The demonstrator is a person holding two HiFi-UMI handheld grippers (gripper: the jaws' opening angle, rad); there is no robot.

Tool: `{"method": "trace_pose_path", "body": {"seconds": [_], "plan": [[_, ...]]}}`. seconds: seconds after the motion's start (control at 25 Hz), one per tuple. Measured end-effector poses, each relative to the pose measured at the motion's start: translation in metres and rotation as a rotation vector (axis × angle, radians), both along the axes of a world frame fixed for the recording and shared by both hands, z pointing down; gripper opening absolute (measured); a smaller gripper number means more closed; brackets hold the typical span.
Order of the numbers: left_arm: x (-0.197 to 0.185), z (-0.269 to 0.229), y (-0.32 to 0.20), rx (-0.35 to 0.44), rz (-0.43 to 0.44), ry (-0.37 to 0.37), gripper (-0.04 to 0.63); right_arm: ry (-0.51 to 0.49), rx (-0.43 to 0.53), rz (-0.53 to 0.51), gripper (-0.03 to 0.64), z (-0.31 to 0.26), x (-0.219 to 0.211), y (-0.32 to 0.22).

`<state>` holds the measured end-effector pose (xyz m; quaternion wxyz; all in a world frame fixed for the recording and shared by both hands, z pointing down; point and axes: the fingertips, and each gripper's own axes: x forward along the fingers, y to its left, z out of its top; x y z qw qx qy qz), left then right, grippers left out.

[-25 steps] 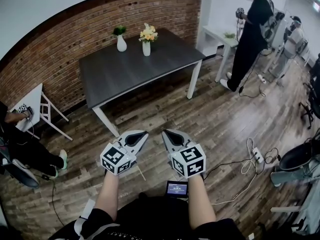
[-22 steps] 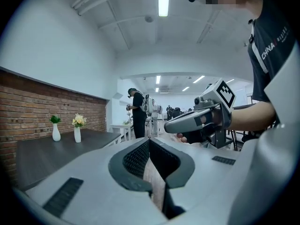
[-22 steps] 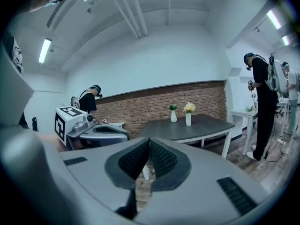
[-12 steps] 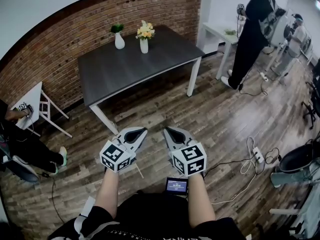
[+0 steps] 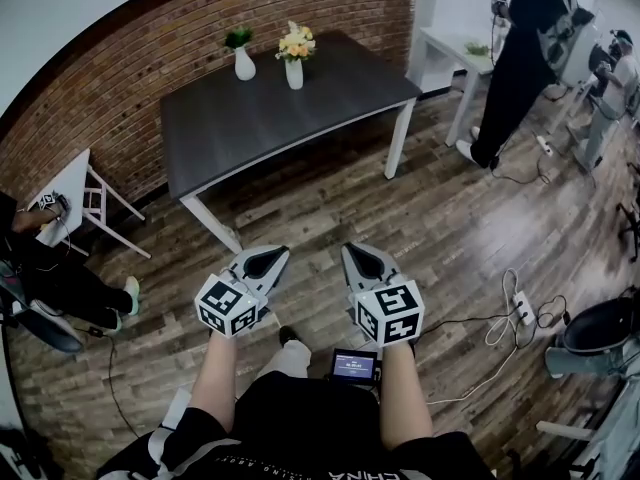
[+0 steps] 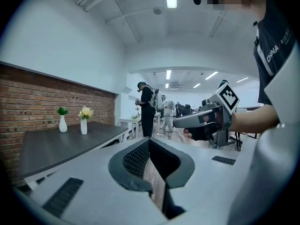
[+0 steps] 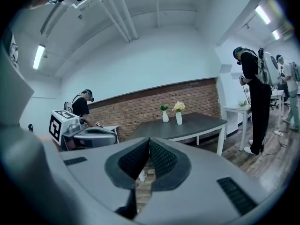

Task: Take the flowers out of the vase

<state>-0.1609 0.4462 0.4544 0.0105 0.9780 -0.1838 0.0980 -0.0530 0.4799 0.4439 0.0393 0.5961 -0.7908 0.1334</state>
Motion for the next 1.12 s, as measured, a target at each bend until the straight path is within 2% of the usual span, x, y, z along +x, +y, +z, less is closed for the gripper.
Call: {"method": "trace_pose_path", "body": {"seconds": [0.2, 0.56, 0.84, 1.12], "plan": [[0.016, 0.016, -0.036, -0.020, 0.020, -0.004, 0.003, 0.001, -0.028, 0.014, 0.008, 0.015, 0.013, -0.034], [0.038, 0.007, -0.152, -0.011, 0.063, 0.009, 0.003, 0.044, -0.035, 0.049, 0.008, 0.004, 0.031, -0.143], [0.030, 0.002, -0.225, -0.007, 0.082, 0.006, 0.003, 0.054, -0.046, 0.058, 0.008, 0.001, 0.020, -0.214], [0.017, 0.007, -0.274, -0.025, 0.088, 0.021, 0.003, 0.071, -0.069, 0.058, 0.008, 0.009, 0.004, -0.262]]}}
